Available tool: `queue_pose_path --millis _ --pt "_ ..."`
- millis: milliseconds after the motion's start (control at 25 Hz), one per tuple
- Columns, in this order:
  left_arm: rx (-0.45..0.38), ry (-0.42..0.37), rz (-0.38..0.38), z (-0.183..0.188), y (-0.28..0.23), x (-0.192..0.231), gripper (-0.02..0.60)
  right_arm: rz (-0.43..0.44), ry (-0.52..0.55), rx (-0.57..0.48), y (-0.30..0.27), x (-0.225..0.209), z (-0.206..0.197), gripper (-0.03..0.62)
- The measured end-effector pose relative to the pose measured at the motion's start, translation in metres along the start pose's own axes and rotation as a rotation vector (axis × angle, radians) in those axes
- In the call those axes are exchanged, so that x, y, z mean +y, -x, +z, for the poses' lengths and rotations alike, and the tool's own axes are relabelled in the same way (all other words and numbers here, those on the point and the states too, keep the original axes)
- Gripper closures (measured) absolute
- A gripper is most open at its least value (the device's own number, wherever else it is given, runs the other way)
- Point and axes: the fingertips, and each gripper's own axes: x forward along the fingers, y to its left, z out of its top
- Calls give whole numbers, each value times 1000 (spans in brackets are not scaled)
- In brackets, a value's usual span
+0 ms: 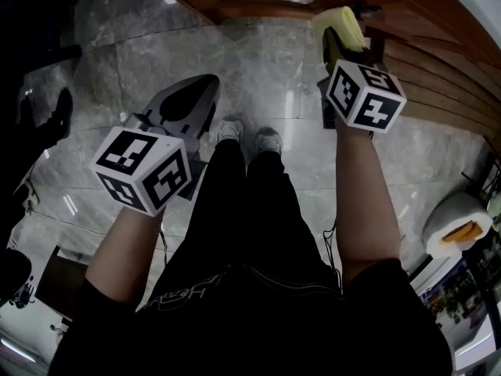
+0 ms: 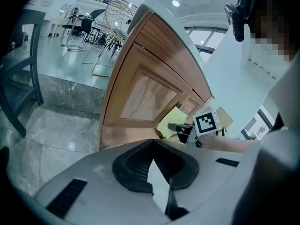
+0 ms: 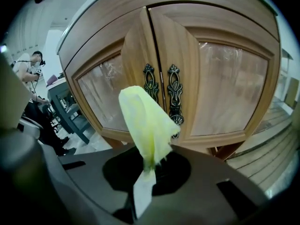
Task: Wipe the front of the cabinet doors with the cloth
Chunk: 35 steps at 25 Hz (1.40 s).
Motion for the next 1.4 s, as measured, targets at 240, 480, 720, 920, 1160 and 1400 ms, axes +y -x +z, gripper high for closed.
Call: queue_pose_path --millis 240,480,720,920,1160,1400 --pt "-4 9 -3 -1 -2 -1 575 2 4 -10 7 4 -8 553" --pt "-9 28 14 -4 7 12 575 46 39 -18 2 31 -8 553" --pt "-37 72 56 -9 27 36 575 143 87 -6 -12 87 -10 553" --pt "-67 109 98 -14 51 61 575 244 169 10 -28 143 -13 553" --pt "-105 175 157 -30 81 88 575 339 251 34 -44 197 -16 553" --pt "-134 220 201 -41 109 117 575 381 314 57 -63 237 -24 553"
